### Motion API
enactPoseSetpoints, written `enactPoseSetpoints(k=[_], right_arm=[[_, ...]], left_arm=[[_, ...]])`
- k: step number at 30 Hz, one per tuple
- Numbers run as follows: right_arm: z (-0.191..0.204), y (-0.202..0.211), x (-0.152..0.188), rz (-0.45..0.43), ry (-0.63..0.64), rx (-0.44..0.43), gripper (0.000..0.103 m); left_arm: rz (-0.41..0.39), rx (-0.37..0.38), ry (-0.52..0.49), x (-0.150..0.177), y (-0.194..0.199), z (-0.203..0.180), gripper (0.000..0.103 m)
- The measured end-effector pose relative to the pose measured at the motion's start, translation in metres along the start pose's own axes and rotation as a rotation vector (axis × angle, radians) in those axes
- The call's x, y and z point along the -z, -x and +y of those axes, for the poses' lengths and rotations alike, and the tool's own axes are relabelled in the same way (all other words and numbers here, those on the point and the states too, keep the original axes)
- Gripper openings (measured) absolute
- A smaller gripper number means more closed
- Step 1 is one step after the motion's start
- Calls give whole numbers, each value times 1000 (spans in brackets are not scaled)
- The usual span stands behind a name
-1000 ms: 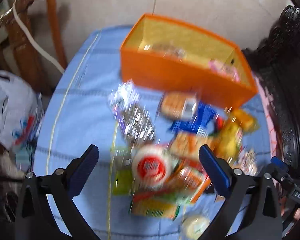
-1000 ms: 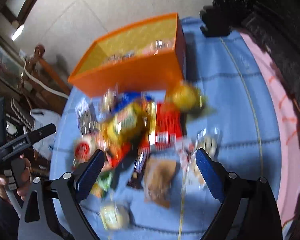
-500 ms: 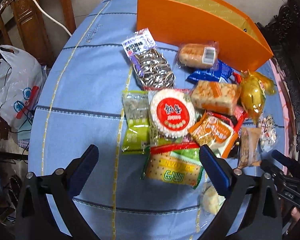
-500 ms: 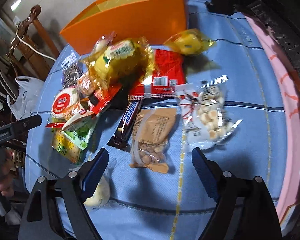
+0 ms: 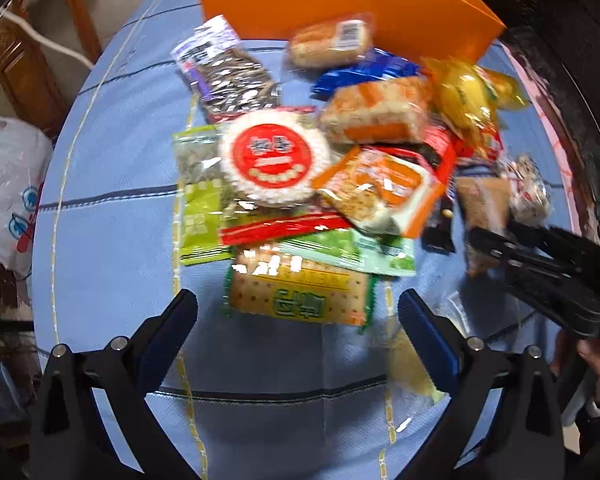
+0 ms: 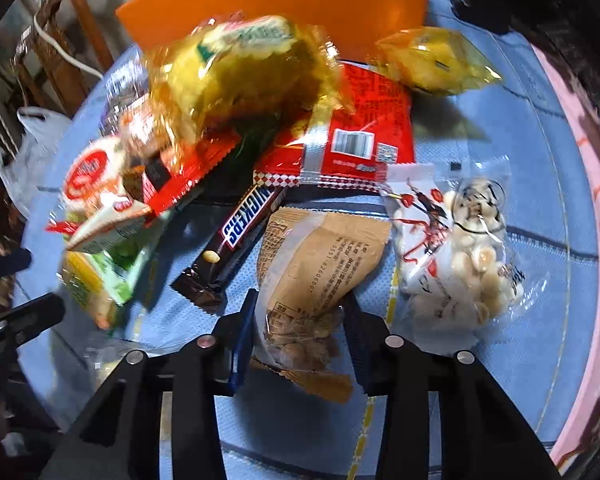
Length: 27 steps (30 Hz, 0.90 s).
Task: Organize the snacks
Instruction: 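Grasp the red-labelled rice cracker with left tool while right tool grasps brown paper bag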
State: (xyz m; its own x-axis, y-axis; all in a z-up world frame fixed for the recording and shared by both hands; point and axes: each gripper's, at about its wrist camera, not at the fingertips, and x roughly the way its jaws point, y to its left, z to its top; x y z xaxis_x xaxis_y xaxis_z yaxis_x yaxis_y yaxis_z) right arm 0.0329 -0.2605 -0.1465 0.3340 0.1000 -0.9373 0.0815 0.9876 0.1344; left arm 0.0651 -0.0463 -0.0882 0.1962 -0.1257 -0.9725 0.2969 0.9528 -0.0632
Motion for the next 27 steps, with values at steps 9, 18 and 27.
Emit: enactPoseSetpoints(k=[9, 18, 27], right_arm=[[-32, 28, 11, -15, -65, -84, 39], [-38, 39, 7, -13, -61, -101, 40], [-36, 42, -7, -22, -36, -109, 40]], left_arm=[[-28, 25, 192, -40, -5, 45, 98], [73, 40, 265, -94, -40, 27, 96], [50, -147, 102, -99, -37, 3, 68]])
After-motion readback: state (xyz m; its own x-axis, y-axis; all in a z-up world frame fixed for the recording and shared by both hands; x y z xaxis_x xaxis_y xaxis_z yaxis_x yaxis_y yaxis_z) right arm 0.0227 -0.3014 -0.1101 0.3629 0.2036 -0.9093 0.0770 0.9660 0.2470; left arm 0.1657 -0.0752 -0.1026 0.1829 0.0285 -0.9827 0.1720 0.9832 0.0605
